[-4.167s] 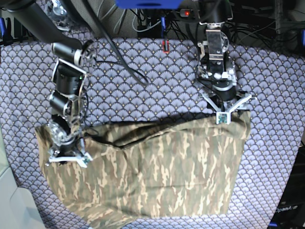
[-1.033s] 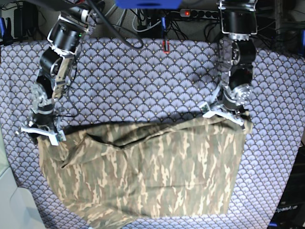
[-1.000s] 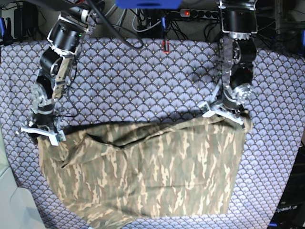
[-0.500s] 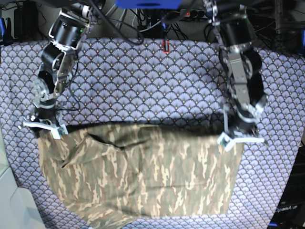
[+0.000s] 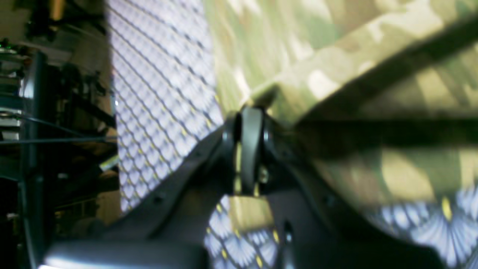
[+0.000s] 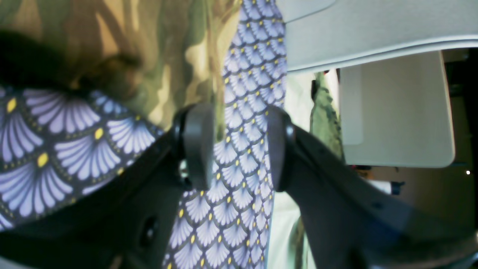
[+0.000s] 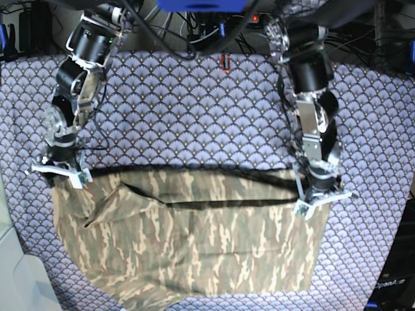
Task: Fold the T-shirt properly
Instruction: 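Hold the shirt edge taut between both grippers above the table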
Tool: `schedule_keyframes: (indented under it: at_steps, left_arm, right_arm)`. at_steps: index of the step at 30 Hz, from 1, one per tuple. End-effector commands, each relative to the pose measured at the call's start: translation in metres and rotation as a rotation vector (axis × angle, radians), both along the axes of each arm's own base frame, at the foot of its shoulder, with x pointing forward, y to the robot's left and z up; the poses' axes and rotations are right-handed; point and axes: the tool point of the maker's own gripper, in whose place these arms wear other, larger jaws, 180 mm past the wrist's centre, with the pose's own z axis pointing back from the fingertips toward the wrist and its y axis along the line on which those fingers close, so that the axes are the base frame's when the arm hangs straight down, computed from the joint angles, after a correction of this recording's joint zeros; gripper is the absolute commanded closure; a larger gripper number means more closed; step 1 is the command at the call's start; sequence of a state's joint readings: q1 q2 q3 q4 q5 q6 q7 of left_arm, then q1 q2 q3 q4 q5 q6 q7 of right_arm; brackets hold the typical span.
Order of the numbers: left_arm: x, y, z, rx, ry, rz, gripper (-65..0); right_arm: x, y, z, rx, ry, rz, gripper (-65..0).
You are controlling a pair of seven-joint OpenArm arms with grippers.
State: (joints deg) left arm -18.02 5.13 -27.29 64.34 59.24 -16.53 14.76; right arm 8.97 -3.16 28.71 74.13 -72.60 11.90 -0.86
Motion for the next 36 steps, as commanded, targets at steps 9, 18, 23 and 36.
schedule_keyframes:
  at_steps: [9,18,23,36]
  left_arm:
    - [0.031,0.000,0.020,0.004,-0.104,0.073,-2.2]
    - [0.049,0.000,0.046,0.014,-0.212,0.120,-2.3]
    - [0.049,0.007,0.052,0.035,-0.243,0.153,-10.9]
    - [0.036,0.016,0.074,0.090,-0.337,0.213,-49.5]
  right_arm:
    - [0.008,-0.003,0.016,-0.017,-0.053,-0.001,-24.3]
    - [0.008,-0.003,0.015,-0.014,-0.052,-0.001,-24.3]
    - [0.008,-0.002,0.015,0.006,-0.062,-0.004,-24.3]
    - [0.004,-0.001,0.010,0.005,-0.049,-0.001,-24.3]
